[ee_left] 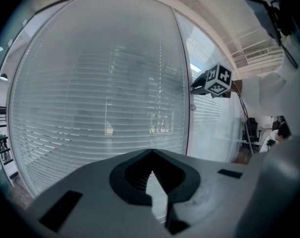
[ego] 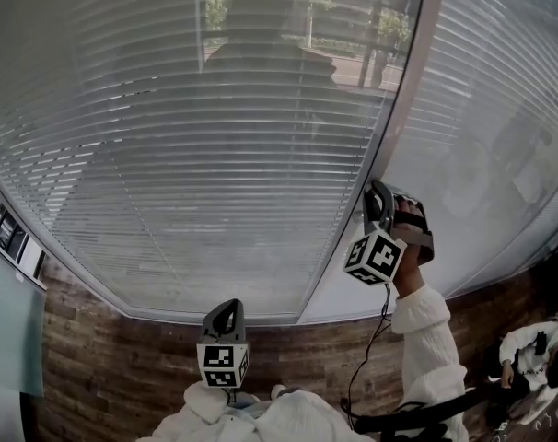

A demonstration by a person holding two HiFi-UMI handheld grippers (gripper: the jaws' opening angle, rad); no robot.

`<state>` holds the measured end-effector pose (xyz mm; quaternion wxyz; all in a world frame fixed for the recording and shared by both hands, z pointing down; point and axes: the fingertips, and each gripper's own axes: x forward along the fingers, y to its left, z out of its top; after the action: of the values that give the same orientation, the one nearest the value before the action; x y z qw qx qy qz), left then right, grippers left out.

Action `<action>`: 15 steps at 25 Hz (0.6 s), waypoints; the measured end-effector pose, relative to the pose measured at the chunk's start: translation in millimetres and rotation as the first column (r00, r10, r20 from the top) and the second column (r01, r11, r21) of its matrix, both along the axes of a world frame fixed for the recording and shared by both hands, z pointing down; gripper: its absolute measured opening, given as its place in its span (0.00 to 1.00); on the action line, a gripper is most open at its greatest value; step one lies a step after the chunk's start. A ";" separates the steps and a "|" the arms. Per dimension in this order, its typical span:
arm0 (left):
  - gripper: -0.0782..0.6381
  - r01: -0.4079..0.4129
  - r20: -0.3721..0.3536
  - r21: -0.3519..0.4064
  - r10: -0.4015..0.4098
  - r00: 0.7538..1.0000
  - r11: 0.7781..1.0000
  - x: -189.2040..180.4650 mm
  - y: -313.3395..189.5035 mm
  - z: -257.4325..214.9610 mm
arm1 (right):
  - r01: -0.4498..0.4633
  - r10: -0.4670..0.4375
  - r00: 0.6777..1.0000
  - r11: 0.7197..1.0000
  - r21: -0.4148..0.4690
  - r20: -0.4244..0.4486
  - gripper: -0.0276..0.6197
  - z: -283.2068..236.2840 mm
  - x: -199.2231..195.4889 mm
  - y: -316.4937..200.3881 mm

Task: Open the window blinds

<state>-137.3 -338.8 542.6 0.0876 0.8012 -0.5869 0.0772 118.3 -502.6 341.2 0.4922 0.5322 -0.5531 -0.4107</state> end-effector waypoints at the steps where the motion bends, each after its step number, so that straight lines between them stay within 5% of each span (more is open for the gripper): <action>1: 0.11 0.001 0.000 -0.002 -0.001 1.000 1.000 0.1 0.4 0.7 | 0.004 -0.004 1.000 1.000 0.000 -0.026 0.24 0.3 -0.1 0.0; 15: 0.11 0.014 0.004 -0.016 -0.014 1.000 1.000 0.1 3.0 6.5 | 0.071 -0.071 0.917 0.997 -0.014 -0.393 0.24 4.3 -5.0 3.6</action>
<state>-137.2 -335.8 549.1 0.0933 0.7962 -0.5921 0.0828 113.3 -499.0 345.5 0.5779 0.4187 -0.4620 -0.5266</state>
